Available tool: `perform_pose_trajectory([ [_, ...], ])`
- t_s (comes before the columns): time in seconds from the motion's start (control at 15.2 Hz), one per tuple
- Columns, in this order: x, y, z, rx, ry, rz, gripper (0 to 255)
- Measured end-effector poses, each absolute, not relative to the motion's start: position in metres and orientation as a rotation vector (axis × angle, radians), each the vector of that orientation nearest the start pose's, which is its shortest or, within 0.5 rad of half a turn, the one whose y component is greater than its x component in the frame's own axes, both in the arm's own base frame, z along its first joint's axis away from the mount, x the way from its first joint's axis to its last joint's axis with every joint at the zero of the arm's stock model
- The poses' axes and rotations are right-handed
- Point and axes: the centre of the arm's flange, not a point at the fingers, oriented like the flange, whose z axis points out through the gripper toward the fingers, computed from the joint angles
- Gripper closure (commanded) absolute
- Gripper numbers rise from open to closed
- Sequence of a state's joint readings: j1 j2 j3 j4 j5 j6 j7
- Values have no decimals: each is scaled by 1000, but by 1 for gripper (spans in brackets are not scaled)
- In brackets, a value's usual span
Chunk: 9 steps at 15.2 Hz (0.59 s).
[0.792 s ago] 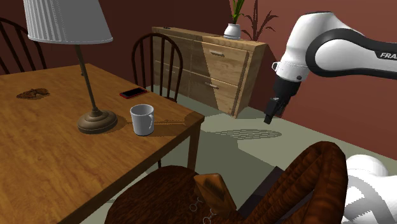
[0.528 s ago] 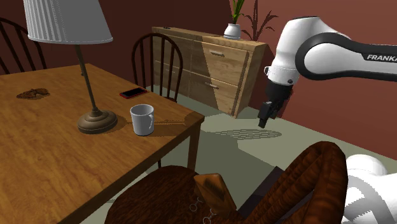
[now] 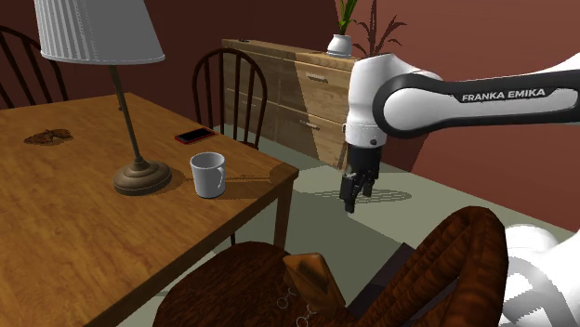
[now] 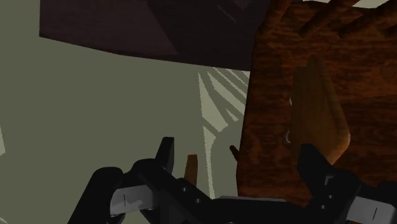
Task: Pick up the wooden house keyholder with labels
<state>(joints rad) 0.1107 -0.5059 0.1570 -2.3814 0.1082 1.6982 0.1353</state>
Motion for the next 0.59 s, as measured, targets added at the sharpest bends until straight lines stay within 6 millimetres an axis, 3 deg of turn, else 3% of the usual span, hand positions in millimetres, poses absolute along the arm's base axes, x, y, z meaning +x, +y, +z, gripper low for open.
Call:
perform_pose_trajectory([
  [0.59, 404, 216, 423, -3067, -216, 566, 0],
])
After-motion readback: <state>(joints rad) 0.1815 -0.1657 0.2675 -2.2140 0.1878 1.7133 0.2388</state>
